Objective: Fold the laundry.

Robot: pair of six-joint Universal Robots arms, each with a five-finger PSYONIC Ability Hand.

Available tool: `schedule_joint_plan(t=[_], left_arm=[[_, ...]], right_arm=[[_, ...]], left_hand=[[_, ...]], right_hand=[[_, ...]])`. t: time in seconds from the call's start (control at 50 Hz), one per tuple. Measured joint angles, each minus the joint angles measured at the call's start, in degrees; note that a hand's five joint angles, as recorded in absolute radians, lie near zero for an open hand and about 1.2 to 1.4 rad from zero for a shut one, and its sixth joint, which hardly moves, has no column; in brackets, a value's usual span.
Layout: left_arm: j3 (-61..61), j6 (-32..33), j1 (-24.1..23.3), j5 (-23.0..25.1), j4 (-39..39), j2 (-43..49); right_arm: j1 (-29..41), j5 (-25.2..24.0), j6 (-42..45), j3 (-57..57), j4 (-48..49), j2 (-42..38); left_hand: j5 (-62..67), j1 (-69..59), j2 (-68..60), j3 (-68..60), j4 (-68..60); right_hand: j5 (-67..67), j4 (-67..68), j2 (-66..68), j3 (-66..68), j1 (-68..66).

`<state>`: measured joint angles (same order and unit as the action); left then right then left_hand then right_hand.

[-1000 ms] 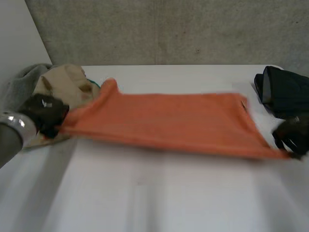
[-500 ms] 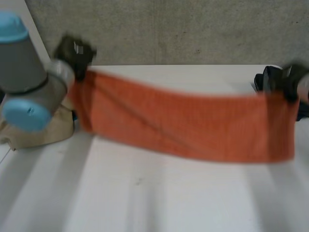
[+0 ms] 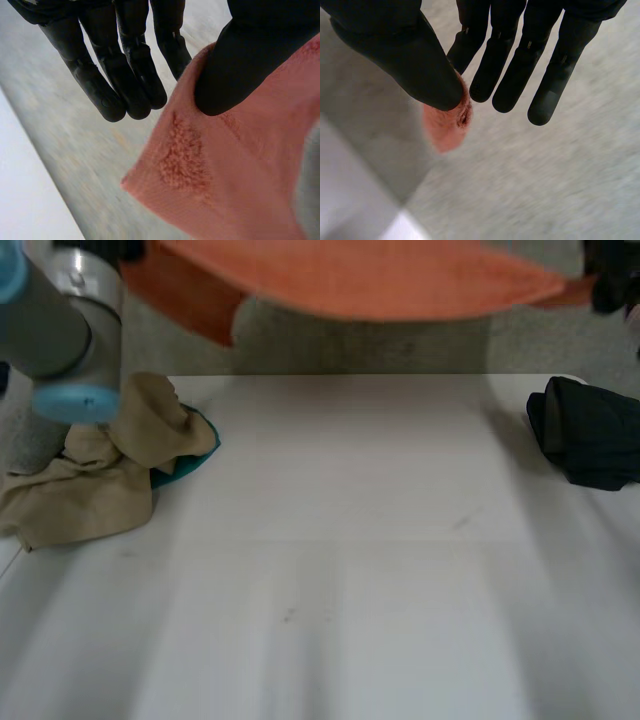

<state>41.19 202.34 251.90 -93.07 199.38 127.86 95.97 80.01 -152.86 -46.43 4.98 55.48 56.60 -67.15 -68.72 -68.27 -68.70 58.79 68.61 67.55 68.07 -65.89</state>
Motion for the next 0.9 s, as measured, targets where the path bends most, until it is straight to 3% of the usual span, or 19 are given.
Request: schedule_joint_plan(t=[0.16,0.32,0.46,0.6,0.74,0.9], left_arm=[[16.1,2.6,0.3,2.6,-0.1,0.9],[37.1,13.7,1.5,7.0,-5.9,-4.6],[51.6,26.7,3.2,7.3,-21.3,-15.7],[56.3,34.1,2.5,7.4,-37.6,-23.6],[50.1,34.1,-0.4,7.3,-39.2,-22.7],[29.5,28.7,-4.5,1.6,-28.6,-9.0]], right_arm=[[-1.2,-2.5,2.9,-7.5,-7.1,-4.3],[-5.2,-3.2,13.0,-17.9,-20.8,-3.1],[-10.7,-3.9,27.7,-27.0,-39.4,7.0],[-14.3,-4.3,42.9,-30.9,-51.8,12.7],[-12.7,-3.9,41.9,-27.4,-47.7,8.8],[-7.8,-3.4,30.2,-16.3,-30.5,-2.0]], left_hand=[[0.0,0.0,0.0,0.0,0.0],[0.0,0.0,0.0,0.0,0.0],[0.0,0.0,0.0,0.0,0.0],[0.0,0.0,0.0,0.0,0.0],[0.0,0.0,0.0,0.0,0.0],[0.0,0.0,0.0,0.0,0.0]], right_hand=[[0.0,0.0,0.0,0.0,0.0],[0.0,0.0,0.0,0.0,0.0],[0.0,0.0,0.0,0.0,0.0],[0.0,0.0,0.0,0.0,0.0],[0.0,0.0,0.0,0.0,0.0],[0.0,0.0,0.0,0.0,0.0]])
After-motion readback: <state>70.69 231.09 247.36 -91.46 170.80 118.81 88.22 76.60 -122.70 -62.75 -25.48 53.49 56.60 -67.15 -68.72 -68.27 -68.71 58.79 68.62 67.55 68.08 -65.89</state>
